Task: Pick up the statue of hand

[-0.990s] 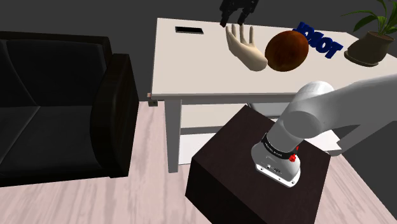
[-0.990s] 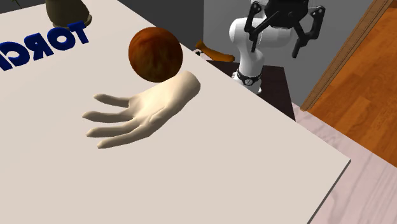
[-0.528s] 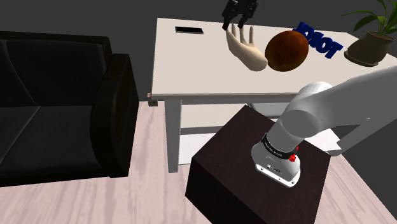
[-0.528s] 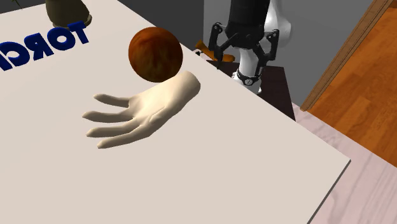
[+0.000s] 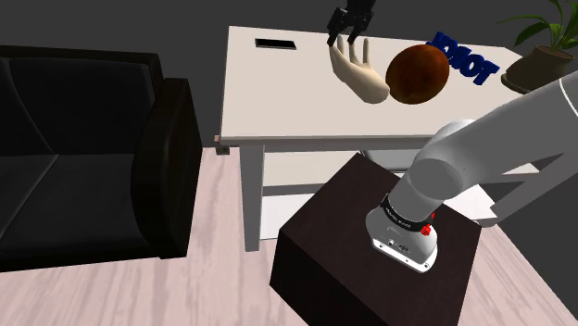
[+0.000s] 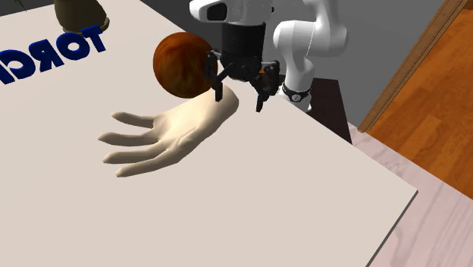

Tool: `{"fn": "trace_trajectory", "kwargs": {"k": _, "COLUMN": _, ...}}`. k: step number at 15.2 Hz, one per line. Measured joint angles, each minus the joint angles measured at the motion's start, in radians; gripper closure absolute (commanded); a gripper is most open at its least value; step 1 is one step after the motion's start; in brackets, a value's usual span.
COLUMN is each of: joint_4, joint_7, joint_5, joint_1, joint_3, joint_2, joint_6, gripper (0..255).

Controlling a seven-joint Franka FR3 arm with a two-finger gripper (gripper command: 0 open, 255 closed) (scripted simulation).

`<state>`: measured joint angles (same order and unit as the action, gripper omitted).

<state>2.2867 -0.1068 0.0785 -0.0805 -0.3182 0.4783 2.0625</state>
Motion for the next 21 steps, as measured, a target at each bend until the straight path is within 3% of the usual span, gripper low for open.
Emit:
{"fn": "trace_trajectory", "kwargs": {"k": 7, "joint_4": -0.093, "joint_7": -0.137, "joint_5": -0.060, "joint_1": -0.005, "joint_3": -0.129, "joint_2": -0.207, "joint_6": 0.122, "gripper": 0}}
{"fn": "trace_trajectory", "kwargs": {"k": 15, "joint_4": -0.053, "joint_7": -0.178, "joint_5": -0.093, "joint_1": -0.001, "joint_3": -0.156, "joint_2": -0.271, "joint_6": 0.223, "gripper": 0}}
{"fn": "trace_trajectory", "kwargs": {"k": 16, "joint_4": -0.049, "joint_7": -0.179, "joint_5": -0.094, "joint_1": -0.001, "joint_3": -0.157, "joint_2": -0.273, "joint_6": 0.229, "gripper": 255}}
{"fn": "trace_trajectory", "kwargs": {"k": 21, "joint_4": -0.047, "joint_7": -0.180, "joint_5": -0.095, "joint_1": 0.000, "joint_3": -0.156, "joint_2": -0.274, "joint_6": 0.234, "gripper": 255}}
